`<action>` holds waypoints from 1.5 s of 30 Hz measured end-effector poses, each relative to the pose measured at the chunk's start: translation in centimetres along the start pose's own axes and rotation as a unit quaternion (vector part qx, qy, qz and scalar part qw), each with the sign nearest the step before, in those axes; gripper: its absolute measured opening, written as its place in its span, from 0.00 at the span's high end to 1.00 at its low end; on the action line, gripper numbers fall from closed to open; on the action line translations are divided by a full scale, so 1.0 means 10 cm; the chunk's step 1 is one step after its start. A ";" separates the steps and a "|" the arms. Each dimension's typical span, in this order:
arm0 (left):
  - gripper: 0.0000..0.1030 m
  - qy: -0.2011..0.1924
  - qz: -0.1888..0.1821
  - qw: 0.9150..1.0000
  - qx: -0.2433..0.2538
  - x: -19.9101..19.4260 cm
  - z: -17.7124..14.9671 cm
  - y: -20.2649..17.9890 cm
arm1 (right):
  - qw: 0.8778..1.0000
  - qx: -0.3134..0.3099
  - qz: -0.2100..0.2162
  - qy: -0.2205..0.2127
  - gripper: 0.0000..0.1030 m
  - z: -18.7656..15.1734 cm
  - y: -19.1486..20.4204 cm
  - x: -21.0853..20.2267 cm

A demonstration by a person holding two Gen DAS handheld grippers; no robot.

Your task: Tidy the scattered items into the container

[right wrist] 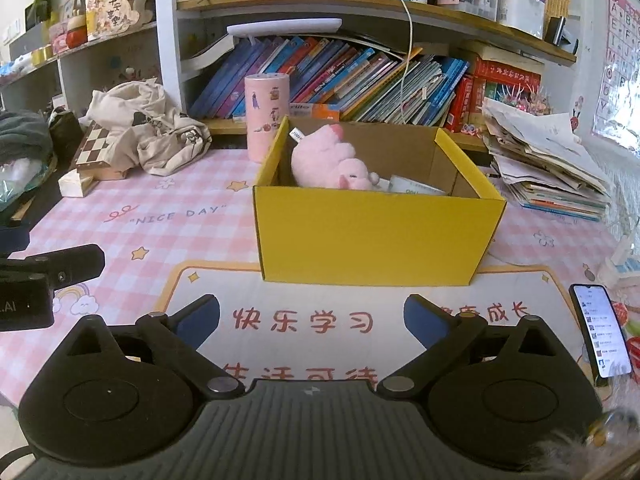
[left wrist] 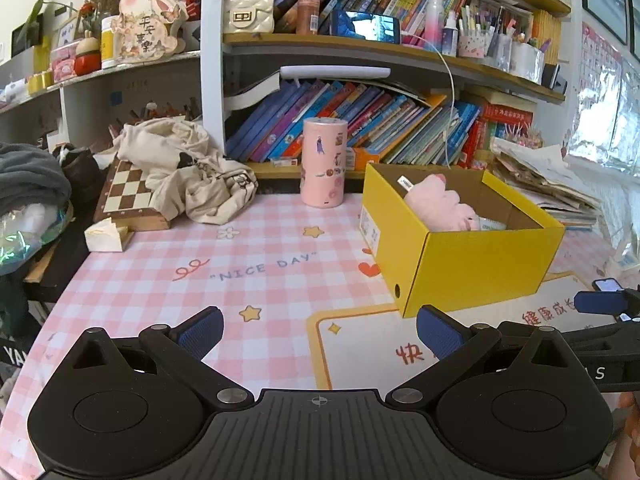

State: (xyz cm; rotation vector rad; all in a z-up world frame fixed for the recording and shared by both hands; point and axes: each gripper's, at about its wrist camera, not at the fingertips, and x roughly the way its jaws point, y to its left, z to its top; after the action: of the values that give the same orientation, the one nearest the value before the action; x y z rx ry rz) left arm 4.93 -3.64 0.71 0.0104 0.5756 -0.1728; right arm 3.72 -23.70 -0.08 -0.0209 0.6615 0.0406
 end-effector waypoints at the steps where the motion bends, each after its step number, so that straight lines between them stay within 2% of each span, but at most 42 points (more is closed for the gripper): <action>1: 0.00 0.001 0.001 1.000 0.000 -0.01 -0.01 0.01 | 1.000 -0.001 0.000 0.001 0.03 -0.01 0.02 0.00; 15: 0.00 0.021 0.013 1.000 0.002 -0.03 -0.09 0.15 | 1.000 -0.007 -0.004 0.004 0.03 -0.06 0.21 -0.04; 22: 0.00 0.021 0.009 1.000 0.006 -0.04 -0.10 0.17 | 1.000 -0.008 -0.005 0.002 0.02 -0.06 0.27 -0.06; 24: 0.00 0.021 0.007 1.000 0.008 -0.04 -0.10 0.18 | 1.000 -0.014 0.002 0.002 0.02 -0.05 0.16 -0.04; 45: 0.00 0.017 -0.007 1.000 0.016 -0.04 -0.10 0.25 | 1.000 -0.021 -0.003 -0.001 0.02 -0.04 0.32 -0.06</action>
State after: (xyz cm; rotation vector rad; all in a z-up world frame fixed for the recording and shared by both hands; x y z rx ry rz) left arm 4.51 -1.09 -0.01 0.0397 0.6070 -0.1959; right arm 2.88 -20.49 -0.08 -0.0628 0.6589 0.0488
